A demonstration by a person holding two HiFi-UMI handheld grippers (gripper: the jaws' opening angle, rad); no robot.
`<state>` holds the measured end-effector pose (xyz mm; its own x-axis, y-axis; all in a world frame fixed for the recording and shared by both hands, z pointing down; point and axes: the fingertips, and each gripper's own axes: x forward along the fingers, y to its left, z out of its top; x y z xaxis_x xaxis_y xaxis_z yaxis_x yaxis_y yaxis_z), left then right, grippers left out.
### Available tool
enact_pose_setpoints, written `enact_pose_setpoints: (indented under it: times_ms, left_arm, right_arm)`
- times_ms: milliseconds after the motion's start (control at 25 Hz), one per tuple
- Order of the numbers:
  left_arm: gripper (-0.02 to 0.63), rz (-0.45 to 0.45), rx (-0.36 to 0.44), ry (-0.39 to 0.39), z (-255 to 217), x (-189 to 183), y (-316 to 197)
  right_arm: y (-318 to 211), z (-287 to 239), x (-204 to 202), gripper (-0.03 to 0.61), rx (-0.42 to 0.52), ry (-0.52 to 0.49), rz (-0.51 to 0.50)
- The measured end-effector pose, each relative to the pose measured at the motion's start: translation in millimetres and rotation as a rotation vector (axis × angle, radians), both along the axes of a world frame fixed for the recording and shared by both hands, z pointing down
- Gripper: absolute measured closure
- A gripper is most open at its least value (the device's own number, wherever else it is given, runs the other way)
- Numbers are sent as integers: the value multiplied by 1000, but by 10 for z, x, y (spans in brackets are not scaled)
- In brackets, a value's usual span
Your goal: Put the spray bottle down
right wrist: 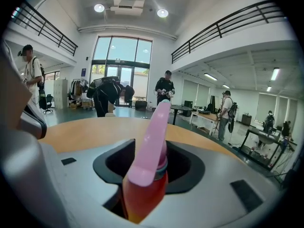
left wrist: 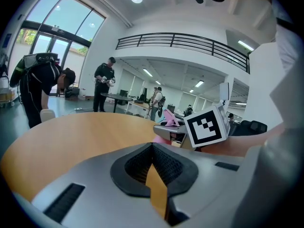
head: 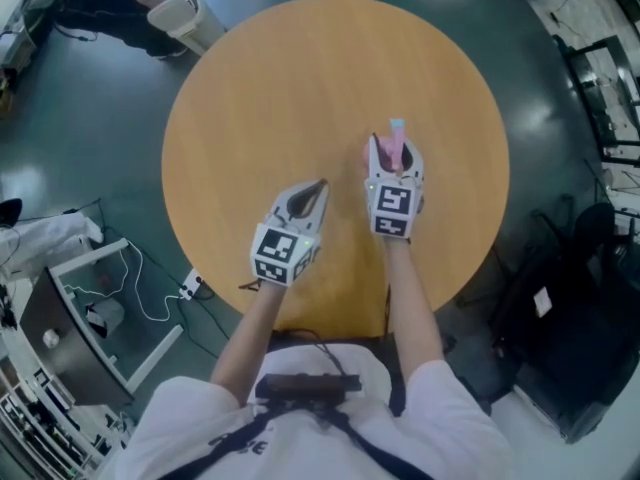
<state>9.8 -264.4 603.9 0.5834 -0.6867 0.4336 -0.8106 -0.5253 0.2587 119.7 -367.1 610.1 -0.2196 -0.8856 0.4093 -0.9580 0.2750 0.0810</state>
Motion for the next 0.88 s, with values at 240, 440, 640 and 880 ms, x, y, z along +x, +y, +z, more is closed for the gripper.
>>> enact_pose_setpoints:
  times_ms: [240, 440, 640, 880]
  left_arm:
    - [603, 26, 32, 14, -140, 25, 84]
    - [603, 30, 37, 23, -119, -47, 239]
    - [603, 21, 30, 25, -113, -168, 423]
    - [603, 30, 63, 27, -218, -242, 607]
  right_arm:
    - [181, 65, 69, 319, -42, -30, 59]
    - [472, 137, 181, 301, -59, -41, 125]
    - [831, 191, 230, 301, -85, -65, 156]
    - [1283, 113, 127, 334, -104, -96, 165]
